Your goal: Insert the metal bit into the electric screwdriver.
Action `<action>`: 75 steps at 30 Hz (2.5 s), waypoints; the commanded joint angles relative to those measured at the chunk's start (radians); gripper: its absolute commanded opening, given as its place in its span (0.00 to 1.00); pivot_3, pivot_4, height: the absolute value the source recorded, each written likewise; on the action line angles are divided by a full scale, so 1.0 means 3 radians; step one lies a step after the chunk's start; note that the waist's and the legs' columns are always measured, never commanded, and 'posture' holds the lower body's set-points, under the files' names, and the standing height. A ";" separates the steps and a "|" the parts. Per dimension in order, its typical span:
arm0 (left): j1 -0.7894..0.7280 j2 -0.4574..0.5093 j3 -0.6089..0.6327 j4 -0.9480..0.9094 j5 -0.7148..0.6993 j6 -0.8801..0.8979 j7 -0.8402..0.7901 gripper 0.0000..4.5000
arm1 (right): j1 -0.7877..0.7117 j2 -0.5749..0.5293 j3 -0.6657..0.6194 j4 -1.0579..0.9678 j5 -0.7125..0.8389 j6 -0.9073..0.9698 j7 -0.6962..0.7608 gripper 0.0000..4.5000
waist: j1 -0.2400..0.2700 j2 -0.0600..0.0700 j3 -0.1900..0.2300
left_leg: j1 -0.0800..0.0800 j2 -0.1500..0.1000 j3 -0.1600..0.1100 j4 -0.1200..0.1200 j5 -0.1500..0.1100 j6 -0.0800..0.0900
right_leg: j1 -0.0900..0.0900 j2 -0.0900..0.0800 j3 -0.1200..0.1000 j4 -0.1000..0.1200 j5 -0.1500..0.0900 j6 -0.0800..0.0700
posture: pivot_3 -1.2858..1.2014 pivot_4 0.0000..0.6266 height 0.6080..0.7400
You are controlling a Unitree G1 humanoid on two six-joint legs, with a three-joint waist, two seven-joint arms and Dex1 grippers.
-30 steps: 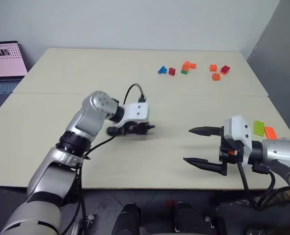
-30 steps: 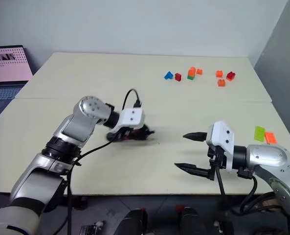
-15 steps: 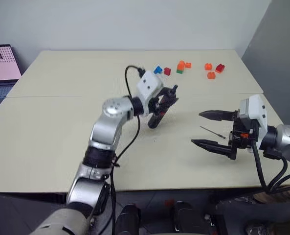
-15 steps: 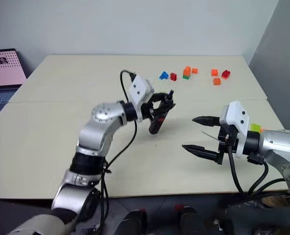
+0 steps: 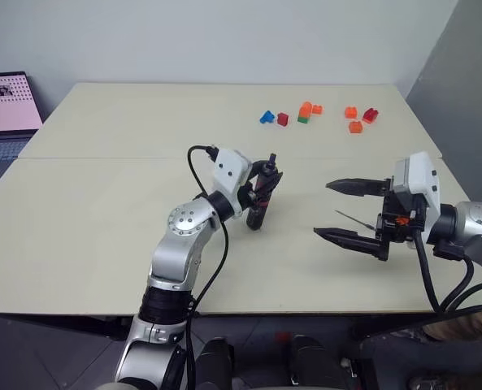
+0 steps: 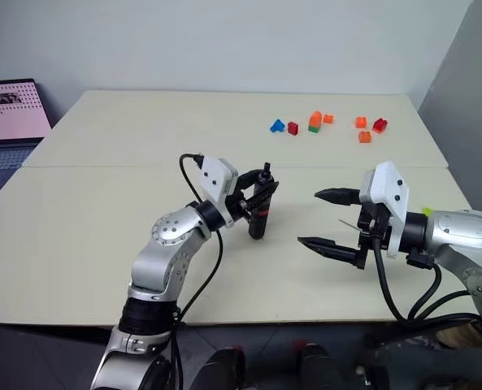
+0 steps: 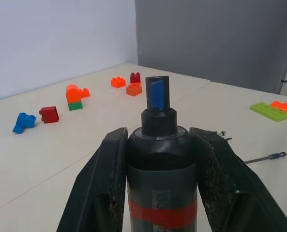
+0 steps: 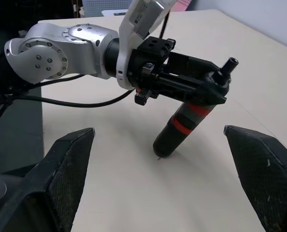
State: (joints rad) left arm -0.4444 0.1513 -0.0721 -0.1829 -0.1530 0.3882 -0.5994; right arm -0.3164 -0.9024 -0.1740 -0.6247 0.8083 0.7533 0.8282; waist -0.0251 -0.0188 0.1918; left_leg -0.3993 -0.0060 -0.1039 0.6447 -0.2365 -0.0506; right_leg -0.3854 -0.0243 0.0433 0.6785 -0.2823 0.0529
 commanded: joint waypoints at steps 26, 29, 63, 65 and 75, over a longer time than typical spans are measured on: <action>0.0610 0.0294 -0.0067 -0.0425 -0.0301 -0.0073 0.0185 0.36 | -0.1741 -0.0153 0.2094 0.3075 -0.2245 -0.0075 0.0973 1.00 | -0.0016 0.0009 -0.0006 | 0.0011 0.0001 0.0012 -0.0004 0.0000 0.0000 | 0.0006 -0.0002 0.0006 -0.0009 0.0000 0.0001 | 0.52 0.24 1.00; 0.0622 0.0290 -0.0093 -0.0425 -0.0300 -0.0094 0.0216 0.36 | -0.1912 -0.0020 0.2220 0.3462 -0.2446 -0.0227 0.1157 1.00 | -0.0015 0.0009 -0.0006 | 0.0010 0.0001 0.0009 -0.0004 0.0000 0.0000 | 0.0006 -0.0002 0.0004 -0.0009 0.0001 -0.0001 | 0.52 0.24 1.00; 0.0654 0.0418 -0.0261 -0.0397 -0.0135 -0.0337 0.0338 0.36 | -0.2261 0.0518 0.1715 0.4312 -0.2879 -0.0464 0.1600 0.00 | -0.0018 0.0011 -0.0007 | 0.0009 -0.0002 0.0006 -0.0004 0.0000 -0.0001 | 0.0005 -0.0004 0.0002 -0.0005 0.0011 -0.0016 | 0.52 0.24 1.00; 0.0636 0.0422 -0.0244 -0.0429 -0.0174 -0.0302 0.0346 0.36 | -0.2200 0.0540 0.1525 0.4133 -0.2779 -0.0439 0.1459 0.00 | -0.0021 0.0012 -0.0007 | 0.0008 -0.0002 0.0006 -0.0004 0.0000 -0.0001 | 0.0004 -0.0004 0.0003 -0.0005 0.0011 -0.0016 | 0.52 0.24 1.00; 0.0373 0.0192 -0.0076 -0.0439 -0.0390 -0.0252 0.0501 0.36 | -0.1401 0.1042 0.0259 0.2327 -0.2035 -0.0335 0.0347 0.00 | -0.0017 0.0012 -0.0006 | 0.0002 -0.0002 0.0003 -0.0004 0.0000 -0.0001 | 0.0001 -0.0003 0.0001 -0.0005 0.0010 -0.0015 | 0.52 0.24 1.00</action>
State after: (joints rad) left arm -0.3019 0.2313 -0.1086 -0.3072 -0.2460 0.3024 -0.4672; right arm -0.7610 -0.6206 -0.0015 0.2184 0.1410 0.6651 1.0216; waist -0.0301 -0.0154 0.1899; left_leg -0.3989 -0.0068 -0.1030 0.6433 -0.2366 -0.0507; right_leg -0.3855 -0.0253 0.0436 0.6771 -0.2793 0.0487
